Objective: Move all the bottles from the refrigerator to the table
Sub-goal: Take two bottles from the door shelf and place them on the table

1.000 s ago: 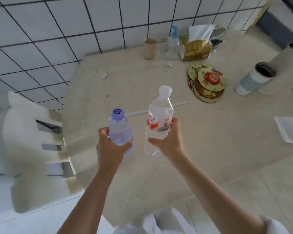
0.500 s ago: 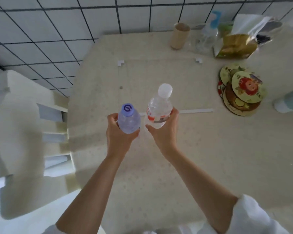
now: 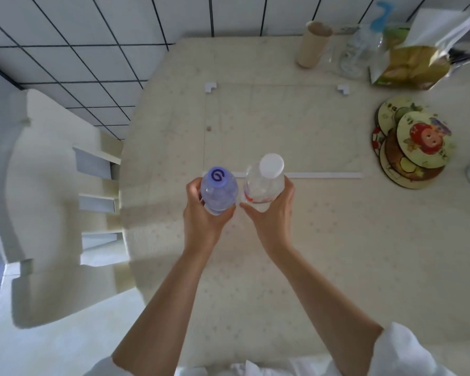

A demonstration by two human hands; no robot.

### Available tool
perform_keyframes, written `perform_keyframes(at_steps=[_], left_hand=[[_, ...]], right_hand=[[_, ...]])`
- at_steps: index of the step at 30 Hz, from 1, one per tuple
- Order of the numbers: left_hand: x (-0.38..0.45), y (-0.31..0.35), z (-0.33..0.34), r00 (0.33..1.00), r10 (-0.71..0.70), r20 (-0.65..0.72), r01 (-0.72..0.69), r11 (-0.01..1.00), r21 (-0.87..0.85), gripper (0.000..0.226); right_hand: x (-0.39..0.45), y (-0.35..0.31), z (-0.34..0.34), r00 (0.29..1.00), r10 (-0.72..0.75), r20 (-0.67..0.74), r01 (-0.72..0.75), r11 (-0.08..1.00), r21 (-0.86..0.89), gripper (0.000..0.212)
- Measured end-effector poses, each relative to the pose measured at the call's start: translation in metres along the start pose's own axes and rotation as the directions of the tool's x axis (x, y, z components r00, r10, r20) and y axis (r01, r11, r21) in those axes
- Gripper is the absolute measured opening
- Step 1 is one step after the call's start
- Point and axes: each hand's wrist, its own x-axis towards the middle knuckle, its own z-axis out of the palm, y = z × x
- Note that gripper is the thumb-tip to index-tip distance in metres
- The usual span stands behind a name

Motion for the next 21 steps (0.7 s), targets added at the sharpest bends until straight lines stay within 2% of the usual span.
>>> perform_keyframes(at_steps=[11, 16, 21], left_hand=[[-0.010, -0.008, -0.010, 0.998, 0.063, 0.020, -0.062, 0.996, -0.064, 0.071], [-0.023, -0.009, -0.019, 0.999, 0.048, -0.021, -0.048, 0.999, -0.011, 0.057], [-0.058, -0.003, -0.023, 0.999, 0.025, -0.035, -0.027, 0.999, -0.032, 0.043]], right_hand=[[-0.014, 0.004, -0.012, 0.997, -0.044, 0.061, 0.047, 0.997, -0.055, 0.069], [-0.024, 0.003, -0.023, 0.993, -0.096, 0.064, 0.099, 0.994, -0.052, 0.060], [-0.049, 0.000, -0.040, 0.989, -0.106, 0.104, 0.110, 0.994, -0.029, 0.049]])
